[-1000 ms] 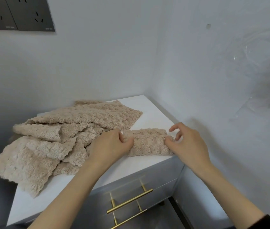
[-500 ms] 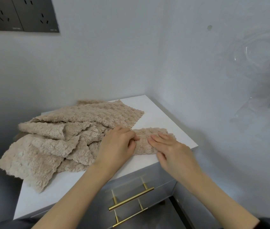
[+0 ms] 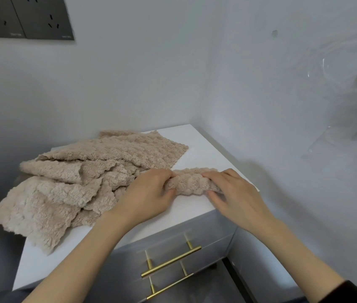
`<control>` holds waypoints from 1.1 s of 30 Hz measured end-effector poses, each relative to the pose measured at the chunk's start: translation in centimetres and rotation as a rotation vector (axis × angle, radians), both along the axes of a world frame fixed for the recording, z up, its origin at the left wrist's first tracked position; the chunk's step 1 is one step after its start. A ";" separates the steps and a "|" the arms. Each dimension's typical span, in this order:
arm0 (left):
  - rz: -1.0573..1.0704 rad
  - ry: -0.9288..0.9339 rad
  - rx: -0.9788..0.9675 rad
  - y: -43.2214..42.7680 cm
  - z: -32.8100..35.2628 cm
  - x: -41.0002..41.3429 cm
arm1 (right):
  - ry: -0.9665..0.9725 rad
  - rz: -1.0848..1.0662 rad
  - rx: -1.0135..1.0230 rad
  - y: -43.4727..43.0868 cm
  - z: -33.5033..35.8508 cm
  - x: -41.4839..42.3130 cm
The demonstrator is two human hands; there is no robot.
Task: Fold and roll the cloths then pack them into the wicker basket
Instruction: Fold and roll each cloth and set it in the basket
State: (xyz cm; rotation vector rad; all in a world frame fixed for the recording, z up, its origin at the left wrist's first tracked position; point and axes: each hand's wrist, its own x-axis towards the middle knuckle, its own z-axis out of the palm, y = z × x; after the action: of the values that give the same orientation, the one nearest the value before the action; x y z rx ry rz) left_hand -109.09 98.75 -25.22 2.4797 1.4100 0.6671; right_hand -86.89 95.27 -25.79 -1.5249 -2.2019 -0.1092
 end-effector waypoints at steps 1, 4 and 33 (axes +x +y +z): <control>-0.015 -0.038 -0.058 0.2 0.1 -0.1 | 0.046 0.008 -0.026 0.2 0.2 0.0; -0.037 -0.172 -0.220 0.8 0.1 -0.6 | 0.205 0.019 -0.157 0.8 0.6 0.2; -0.033 0.092 -0.421 1.1 1.8 0.0 | 0.291 0.060 -0.752 3.1 3.4 0.9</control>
State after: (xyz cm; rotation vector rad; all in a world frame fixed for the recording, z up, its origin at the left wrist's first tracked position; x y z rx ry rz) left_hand -109.13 99.87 -23.44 2.2154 1.3688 0.2200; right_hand -85.96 98.38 -22.39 -1.6780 -2.1412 0.9963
